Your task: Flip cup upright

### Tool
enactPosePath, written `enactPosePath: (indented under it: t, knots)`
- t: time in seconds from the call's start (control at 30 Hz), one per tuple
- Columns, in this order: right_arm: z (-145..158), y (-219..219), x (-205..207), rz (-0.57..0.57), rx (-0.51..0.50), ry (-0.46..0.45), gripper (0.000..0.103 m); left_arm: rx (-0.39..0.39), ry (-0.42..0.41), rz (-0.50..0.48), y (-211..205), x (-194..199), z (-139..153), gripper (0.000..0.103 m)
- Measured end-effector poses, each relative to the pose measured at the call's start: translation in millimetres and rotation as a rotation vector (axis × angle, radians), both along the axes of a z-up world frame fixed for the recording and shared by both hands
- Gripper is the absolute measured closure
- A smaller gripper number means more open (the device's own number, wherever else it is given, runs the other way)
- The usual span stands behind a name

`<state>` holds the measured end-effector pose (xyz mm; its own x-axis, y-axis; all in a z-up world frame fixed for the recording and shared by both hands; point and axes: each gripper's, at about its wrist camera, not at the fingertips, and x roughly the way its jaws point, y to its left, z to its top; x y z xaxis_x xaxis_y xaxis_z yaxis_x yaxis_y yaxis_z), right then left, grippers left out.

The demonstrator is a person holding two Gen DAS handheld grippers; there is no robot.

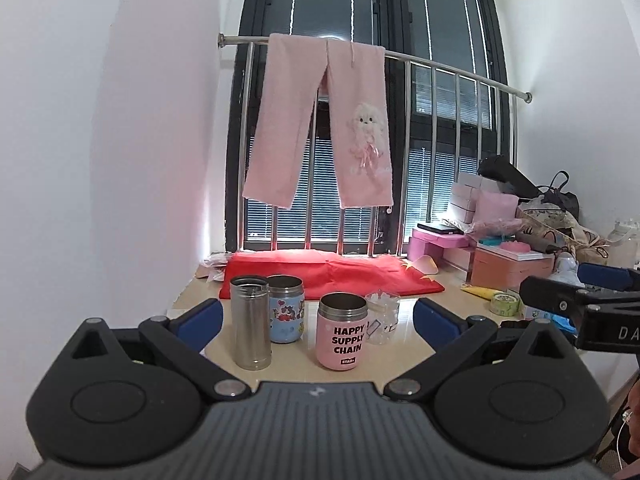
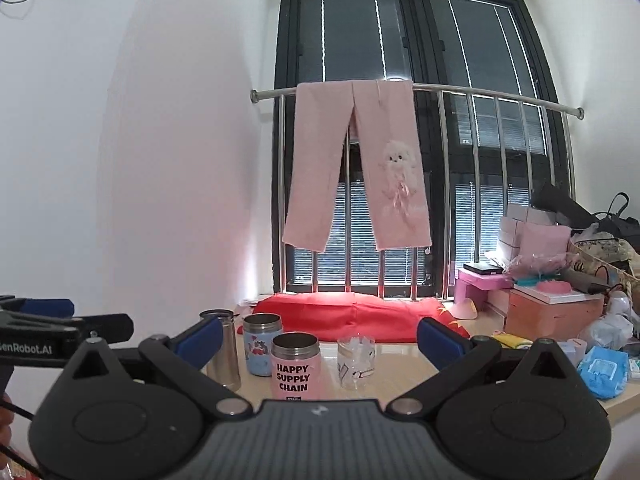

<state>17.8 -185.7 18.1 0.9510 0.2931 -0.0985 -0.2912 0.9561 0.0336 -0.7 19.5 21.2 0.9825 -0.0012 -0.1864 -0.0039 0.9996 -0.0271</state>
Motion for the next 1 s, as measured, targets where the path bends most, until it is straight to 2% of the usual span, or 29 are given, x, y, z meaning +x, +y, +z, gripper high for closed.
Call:
enactPosePath:
  t: [1.0]
  knots:
    - [-6.4, 6.3, 3.0, -0.003, 0.006, 0.036, 0.0, 0.004, 0.021, 0.006, -0.1, -2.3, -6.8, 0.0]
